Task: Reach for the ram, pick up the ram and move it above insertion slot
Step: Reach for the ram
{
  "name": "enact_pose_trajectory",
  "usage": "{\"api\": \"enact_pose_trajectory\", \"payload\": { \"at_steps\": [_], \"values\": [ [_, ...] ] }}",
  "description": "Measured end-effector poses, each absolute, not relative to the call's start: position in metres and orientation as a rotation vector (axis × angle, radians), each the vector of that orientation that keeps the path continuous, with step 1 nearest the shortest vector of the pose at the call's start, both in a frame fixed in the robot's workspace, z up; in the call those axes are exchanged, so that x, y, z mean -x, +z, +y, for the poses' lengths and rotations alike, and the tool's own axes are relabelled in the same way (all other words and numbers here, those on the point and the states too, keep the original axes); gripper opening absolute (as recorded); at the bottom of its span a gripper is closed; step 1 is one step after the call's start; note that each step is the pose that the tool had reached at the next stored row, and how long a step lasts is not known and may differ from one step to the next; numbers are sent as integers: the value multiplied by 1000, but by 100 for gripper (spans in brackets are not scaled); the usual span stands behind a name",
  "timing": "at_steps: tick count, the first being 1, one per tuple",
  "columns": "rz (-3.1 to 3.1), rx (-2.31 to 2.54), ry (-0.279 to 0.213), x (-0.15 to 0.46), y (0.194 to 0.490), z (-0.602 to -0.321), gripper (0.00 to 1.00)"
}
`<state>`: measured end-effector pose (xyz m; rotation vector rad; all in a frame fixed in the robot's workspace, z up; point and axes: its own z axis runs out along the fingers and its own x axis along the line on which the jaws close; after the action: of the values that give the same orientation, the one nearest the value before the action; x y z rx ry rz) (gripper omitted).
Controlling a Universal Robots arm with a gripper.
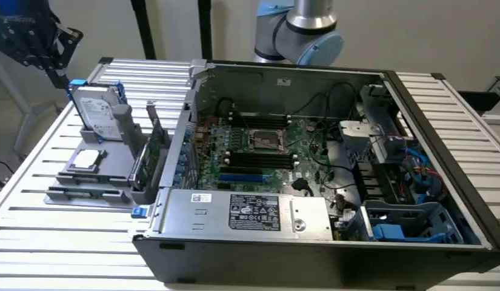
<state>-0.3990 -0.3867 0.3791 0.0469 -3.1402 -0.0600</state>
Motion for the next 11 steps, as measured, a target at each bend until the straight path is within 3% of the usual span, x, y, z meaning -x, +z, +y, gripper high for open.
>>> {"api": "enact_pose_trajectory", "payload": {
  "at_steps": [11],
  "values": [
    [-3140,-49,-60,399,379,-387,11]
  ]
}}
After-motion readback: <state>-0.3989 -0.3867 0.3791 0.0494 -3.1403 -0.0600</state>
